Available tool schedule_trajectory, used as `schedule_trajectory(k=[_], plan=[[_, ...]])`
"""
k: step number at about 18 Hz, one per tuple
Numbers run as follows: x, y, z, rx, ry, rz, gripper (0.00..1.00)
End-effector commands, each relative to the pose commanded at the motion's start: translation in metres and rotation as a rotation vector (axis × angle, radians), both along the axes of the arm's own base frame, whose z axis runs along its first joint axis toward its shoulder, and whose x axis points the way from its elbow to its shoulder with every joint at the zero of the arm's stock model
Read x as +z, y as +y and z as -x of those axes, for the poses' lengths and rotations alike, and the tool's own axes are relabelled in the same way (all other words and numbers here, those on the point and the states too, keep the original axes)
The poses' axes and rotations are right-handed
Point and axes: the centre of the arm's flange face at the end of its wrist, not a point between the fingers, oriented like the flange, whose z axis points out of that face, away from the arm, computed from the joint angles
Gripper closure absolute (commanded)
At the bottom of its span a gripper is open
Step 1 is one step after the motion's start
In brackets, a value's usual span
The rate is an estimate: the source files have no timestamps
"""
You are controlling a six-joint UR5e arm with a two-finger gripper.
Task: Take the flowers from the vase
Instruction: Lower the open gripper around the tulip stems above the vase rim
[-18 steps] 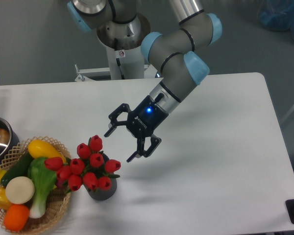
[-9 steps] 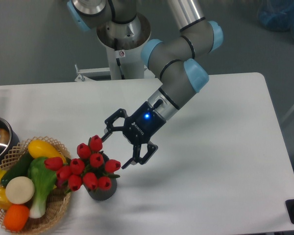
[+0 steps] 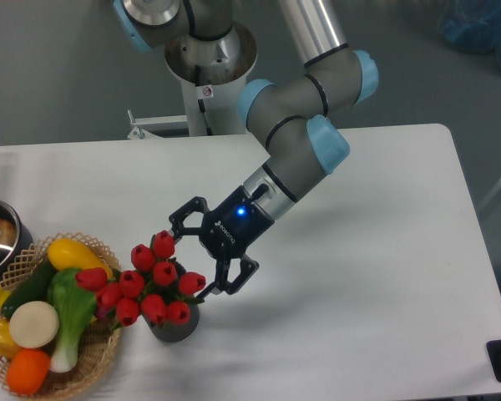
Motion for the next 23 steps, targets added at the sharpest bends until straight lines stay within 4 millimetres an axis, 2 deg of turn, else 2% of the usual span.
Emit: schedule_trajectory(k=[23], plan=[[-0.005, 0.017, -0.02, -0.048, 0.002, -0.003, 0.0]])
